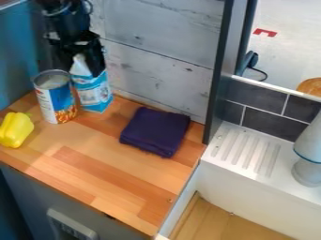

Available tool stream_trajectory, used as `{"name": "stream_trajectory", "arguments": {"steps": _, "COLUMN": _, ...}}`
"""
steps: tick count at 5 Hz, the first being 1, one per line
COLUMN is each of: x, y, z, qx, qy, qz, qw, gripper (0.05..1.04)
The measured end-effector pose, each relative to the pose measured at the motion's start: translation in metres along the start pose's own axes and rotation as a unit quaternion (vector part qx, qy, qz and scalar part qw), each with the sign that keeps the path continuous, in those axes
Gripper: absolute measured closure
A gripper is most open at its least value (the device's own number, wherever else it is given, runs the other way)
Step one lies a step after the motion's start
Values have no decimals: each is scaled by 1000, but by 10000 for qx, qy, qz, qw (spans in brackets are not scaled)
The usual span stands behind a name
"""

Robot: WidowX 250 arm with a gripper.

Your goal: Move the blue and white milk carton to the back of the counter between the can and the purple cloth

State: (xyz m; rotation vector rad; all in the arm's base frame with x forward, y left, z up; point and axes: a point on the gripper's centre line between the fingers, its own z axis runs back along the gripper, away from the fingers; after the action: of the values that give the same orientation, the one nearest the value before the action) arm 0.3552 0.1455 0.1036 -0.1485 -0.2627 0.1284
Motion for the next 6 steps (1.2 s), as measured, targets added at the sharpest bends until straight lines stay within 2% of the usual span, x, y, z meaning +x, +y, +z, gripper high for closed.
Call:
{"name": "stream_trajectory", "arguments": {"steps": 2, "x": 43, "y": -1, "z": -20, "qx": 142, "qy": 38, "qz": -150, "qw": 9998, "gripper": 243}}
{"name": "stream_trajectory", "arguments": {"steps": 3, "x": 51, "y": 6, "z": -45, "qx": 154, "qy": 231, "qz": -134, "qw": 9995, "gripper": 243}}
{"name": "stream_trajectory", "arguments": {"steps": 4, "x": 58, "y": 10, "z": -62, "qx": 297, "qy": 226, "qz": -167, "qw": 9992, "gripper": 243}}
{"name": "stream_trajectory", "arguments": {"steps": 5, "x": 62, "y": 11, "z": -67, "qx": 421, "qy": 166, "qz": -201, "qw": 9988, "gripper": 199}}
{"name": "stream_trajectory", "arguments": {"steps": 6, "x": 62, "y": 11, "z": -68, "qx": 542, "qy": 92, "qz": -227, "qw": 9982, "gripper": 71}}
